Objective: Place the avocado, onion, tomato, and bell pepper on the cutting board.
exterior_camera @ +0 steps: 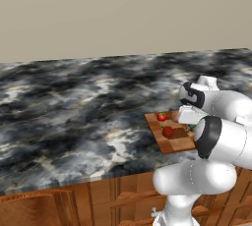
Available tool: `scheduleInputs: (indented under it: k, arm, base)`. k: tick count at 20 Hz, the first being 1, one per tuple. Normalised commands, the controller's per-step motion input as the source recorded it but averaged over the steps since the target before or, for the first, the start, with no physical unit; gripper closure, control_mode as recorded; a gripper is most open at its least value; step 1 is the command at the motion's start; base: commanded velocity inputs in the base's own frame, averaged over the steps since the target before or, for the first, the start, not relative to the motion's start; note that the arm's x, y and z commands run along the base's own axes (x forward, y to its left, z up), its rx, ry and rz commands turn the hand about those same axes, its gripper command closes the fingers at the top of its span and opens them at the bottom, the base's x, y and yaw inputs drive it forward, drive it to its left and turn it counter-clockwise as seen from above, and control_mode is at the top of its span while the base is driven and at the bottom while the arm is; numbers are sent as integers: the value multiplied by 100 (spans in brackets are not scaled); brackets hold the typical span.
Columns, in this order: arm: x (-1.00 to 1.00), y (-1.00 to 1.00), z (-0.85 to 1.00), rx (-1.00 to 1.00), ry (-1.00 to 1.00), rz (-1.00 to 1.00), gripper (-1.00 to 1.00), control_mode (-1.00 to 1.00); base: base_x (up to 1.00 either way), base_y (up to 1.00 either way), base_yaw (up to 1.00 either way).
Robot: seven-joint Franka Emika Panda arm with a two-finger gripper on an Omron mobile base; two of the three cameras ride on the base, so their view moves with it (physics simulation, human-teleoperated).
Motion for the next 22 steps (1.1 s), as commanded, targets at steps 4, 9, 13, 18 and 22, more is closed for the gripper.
scheduleInputs:
  k: [4, 9, 13, 18, 22]
  arm:
    - [25, 0, -31, 1, 3, 0, 100, -100]
    - [27, -1, -26, 2, 0, 0, 100, -100]
    - [18, -2, -24, 0, 0, 0, 100, -100]
    - [10, -2, -19, 0, 0, 0, 100, -100]
    - [0, -1, -11, 1, 0, 0, 100, -100]
  base:
    - [0, 0, 0]
    - [0, 0, 0]
    - [0, 0, 0]
    - [0, 0, 0]
    - [0, 0, 0]
